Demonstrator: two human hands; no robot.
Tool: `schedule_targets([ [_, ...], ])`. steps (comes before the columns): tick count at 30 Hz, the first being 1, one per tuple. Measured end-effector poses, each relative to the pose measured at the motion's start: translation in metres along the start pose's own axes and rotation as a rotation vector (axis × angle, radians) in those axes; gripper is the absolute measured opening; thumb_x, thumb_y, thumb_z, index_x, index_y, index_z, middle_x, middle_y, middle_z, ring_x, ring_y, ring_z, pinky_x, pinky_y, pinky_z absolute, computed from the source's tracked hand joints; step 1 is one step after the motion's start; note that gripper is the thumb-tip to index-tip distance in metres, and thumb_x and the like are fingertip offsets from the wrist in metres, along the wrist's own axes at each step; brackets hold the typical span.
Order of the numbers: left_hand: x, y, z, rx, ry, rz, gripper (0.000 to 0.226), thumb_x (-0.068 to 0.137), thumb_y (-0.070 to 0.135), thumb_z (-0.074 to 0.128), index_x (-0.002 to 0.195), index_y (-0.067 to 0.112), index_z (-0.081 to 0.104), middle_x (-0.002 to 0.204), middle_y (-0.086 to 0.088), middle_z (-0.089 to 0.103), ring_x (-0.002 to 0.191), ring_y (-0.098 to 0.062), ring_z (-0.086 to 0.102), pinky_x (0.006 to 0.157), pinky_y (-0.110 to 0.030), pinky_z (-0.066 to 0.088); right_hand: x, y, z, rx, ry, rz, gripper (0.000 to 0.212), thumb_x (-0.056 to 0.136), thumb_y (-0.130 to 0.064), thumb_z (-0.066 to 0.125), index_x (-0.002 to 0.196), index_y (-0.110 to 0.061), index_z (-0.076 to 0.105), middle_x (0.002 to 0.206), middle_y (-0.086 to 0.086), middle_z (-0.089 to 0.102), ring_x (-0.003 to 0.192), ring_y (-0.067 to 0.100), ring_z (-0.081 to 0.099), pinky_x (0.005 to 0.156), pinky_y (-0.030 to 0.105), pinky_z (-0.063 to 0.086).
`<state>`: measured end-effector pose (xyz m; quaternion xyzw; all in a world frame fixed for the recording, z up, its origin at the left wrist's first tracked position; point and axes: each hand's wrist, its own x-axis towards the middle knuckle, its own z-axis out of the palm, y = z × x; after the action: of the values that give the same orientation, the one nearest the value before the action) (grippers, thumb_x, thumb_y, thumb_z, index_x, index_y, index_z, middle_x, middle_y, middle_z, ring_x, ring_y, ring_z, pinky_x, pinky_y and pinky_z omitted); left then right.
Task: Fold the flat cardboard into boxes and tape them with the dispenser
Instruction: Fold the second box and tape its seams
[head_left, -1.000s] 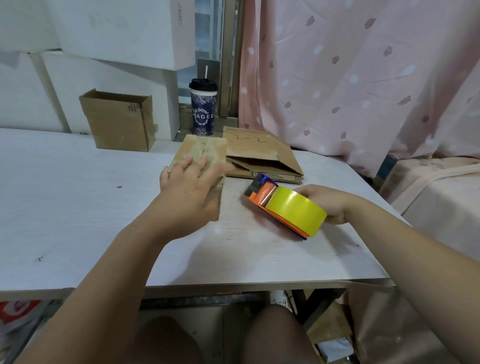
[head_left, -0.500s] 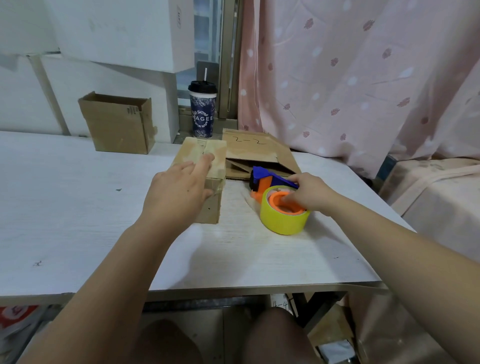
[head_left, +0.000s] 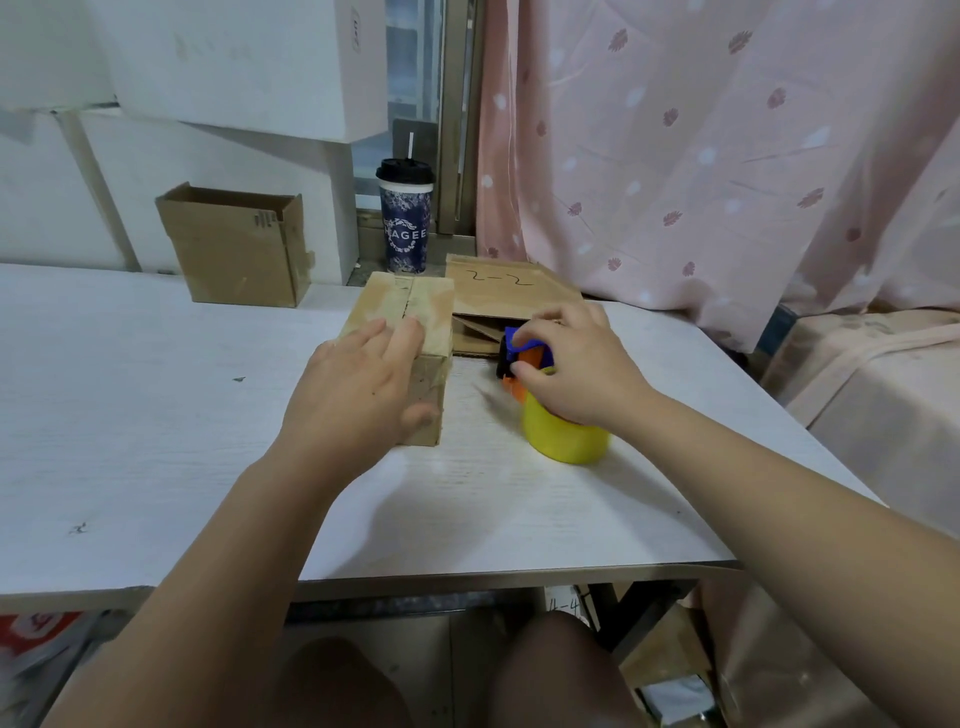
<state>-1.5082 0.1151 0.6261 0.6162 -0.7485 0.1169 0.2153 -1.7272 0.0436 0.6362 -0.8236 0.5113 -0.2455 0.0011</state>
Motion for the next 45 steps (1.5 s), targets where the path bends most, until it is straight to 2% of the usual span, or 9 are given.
schedule_targets([
  [4, -0.003, 0.0, -0.002, -0.048, 0.098, 0.05, 0.037, 0.082, 0.015, 0.068, 0.112, 0.008, 0.047, 0.119, -0.009, 0.061, 0.102, -0.031, 0.054, 0.074, -0.039, 0.042, -0.005, -0.032, 0.002, 0.112, 0.009, -0.102, 0.03, 0.084, -0.048, 0.063, 0.103, -0.025, 0.064, 0.104, -0.012, 0.048, 0.112, 0.015, 0.039, 0.099, 0.028, 0.032],
  [8, -0.004, -0.004, -0.002, -0.118, 0.165, 0.046, 0.03, 0.084, 0.009, 0.065, 0.111, 0.005, 0.051, 0.104, -0.012, 0.061, 0.08, -0.031, 0.053, 0.06, -0.032, 0.03, -0.014, -0.059, 0.009, 0.349, -0.05, -0.073, 0.046, 0.077, -0.036, 0.076, 0.114, -0.024, 0.051, 0.101, -0.006, 0.054, 0.089, 0.008, 0.049, 0.083, 0.028, 0.044],
  [12, -0.004, -0.005, -0.004, -0.113, 0.172, 0.111, 0.012, 0.087, 0.007, 0.062, 0.095, 0.004, 0.053, 0.128, -0.016, 0.055, 0.084, -0.037, 0.058, 0.062, -0.03, 0.033, -0.019, -0.077, 0.019, 0.572, -0.044, 0.025, 0.067, 0.076, -0.016, 0.074, 0.132, -0.031, 0.041, 0.114, 0.0, 0.047, 0.095, 0.012, 0.052, 0.089, 0.03, 0.047],
  [18, -0.011, -0.003, -0.004, -0.177, 0.243, 0.136, 0.007, 0.087, 0.004, 0.062, 0.088, -0.002, 0.059, 0.132, -0.02, 0.051, 0.092, -0.037, 0.061, 0.069, -0.038, 0.051, -0.018, -0.079, 0.023, 0.409, -0.032, -0.009, 0.054, 0.081, -0.016, 0.071, 0.131, -0.023, 0.055, 0.148, 0.002, 0.035, 0.137, 0.016, 0.031, 0.112, 0.025, 0.024],
  [21, -0.012, -0.002, -0.002, -0.201, 0.347, 0.013, 0.017, 0.089, 0.015, 0.063, 0.102, 0.004, 0.065, 0.124, -0.014, 0.056, 0.105, -0.032, 0.056, 0.085, -0.035, 0.043, -0.016, -0.078, 0.023, 0.304, -0.027, -0.044, 0.054, 0.082, -0.021, 0.072, 0.133, -0.022, 0.054, 0.149, -0.001, 0.039, 0.14, 0.018, 0.028, 0.114, 0.024, 0.018],
  [24, -0.015, 0.002, 0.002, 0.012, 0.476, 0.097, 0.007, 0.08, 0.005, 0.07, 0.076, 0.002, 0.065, 0.091, -0.017, 0.06, 0.072, -0.033, 0.054, 0.065, -0.04, 0.039, -0.015, -0.078, 0.024, 0.229, -0.044, -0.07, 0.059, 0.082, -0.029, 0.071, 0.137, -0.024, 0.049, 0.151, -0.004, 0.036, 0.142, 0.015, 0.024, 0.113, 0.023, 0.015],
  [28, -0.022, 0.004, 0.012, -0.069, 0.54, 0.063, 0.009, 0.085, 0.006, 0.062, 0.08, -0.002, 0.064, 0.076, -0.017, 0.057, 0.059, -0.032, 0.051, 0.055, -0.038, 0.04, -0.016, -0.08, 0.026, 0.192, 0.015, -0.075, 0.052, 0.085, -0.033, 0.068, 0.134, -0.022, 0.052, 0.15, -0.001, 0.04, 0.139, 0.016, 0.031, 0.112, 0.026, 0.024],
  [34, -0.028, 0.0, 0.021, -0.116, 0.596, -0.062, 0.025, 0.075, 0.004, 0.077, 0.096, -0.003, 0.066, 0.091, -0.022, 0.057, 0.071, -0.035, 0.052, 0.063, -0.042, 0.047, -0.019, -0.082, 0.023, 0.22, 0.043, -0.068, 0.043, 0.088, -0.023, 0.062, 0.131, -0.021, 0.056, 0.149, 0.002, 0.042, 0.135, 0.016, 0.039, 0.108, 0.027, 0.03],
  [45, -0.024, -0.002, 0.021, -0.08, 0.661, -0.022, 0.004, 0.085, 0.002, 0.066, 0.087, -0.001, 0.068, 0.089, -0.018, 0.061, 0.077, -0.037, 0.055, 0.066, -0.044, 0.048, -0.022, -0.088, 0.022, 0.22, 0.035, -0.041, 0.04, 0.092, -0.022, 0.055, 0.132, -0.019, 0.056, 0.15, 0.005, 0.04, 0.134, 0.02, 0.04, 0.108, 0.028, 0.028],
])
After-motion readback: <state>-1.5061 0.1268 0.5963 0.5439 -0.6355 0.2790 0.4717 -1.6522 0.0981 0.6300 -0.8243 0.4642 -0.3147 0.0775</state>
